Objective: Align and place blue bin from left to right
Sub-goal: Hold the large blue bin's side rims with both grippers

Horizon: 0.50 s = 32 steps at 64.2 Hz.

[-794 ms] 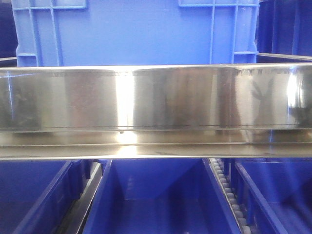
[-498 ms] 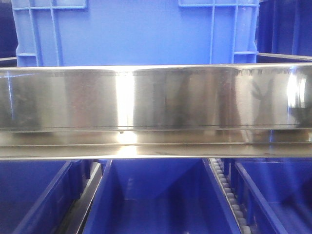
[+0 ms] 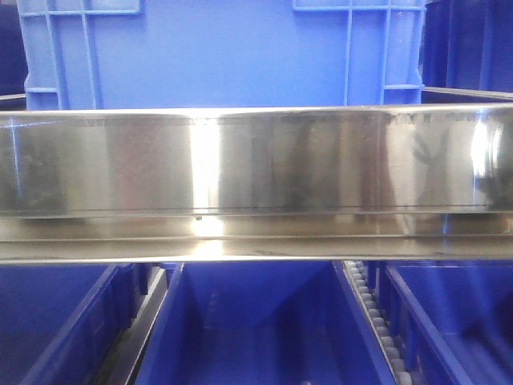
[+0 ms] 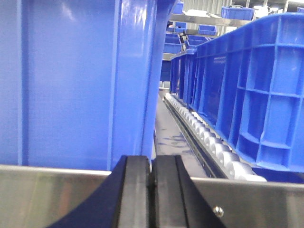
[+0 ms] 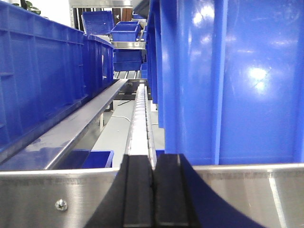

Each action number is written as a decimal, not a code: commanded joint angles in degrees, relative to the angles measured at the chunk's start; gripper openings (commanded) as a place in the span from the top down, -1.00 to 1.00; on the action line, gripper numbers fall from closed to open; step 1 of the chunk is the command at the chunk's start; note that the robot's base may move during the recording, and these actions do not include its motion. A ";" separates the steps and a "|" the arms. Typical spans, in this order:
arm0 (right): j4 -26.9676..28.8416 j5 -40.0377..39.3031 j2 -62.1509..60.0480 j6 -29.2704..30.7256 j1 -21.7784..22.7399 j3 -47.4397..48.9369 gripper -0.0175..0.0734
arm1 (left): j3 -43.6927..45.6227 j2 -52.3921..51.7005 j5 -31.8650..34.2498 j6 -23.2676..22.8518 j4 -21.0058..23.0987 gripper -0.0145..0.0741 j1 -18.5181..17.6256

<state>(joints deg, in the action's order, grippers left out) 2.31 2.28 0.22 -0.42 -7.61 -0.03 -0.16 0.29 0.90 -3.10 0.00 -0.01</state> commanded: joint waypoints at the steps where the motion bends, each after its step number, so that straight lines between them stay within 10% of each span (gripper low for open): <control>1: 0.00 -1.58 -0.22 0.42 -0.16 0.03 0.97 | 0.16 -0.29 2.08 0.08 0.00 0.92 -0.37; 15: 0.00 -10.27 -0.22 0.42 -0.16 0.03 0.97 | 0.87 -0.29 5.37 0.08 0.00 0.92 -0.37; 32: 0.00 3.01 -0.22 0.42 -0.16 17.85 0.97 | 19.96 1.61 -9.77 0.08 -2.57 0.84 -0.37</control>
<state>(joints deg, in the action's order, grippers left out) 2.31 1.98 0.00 -0.42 -7.61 11.37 14.00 0.52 -4.83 -3.10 -1.15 -0.01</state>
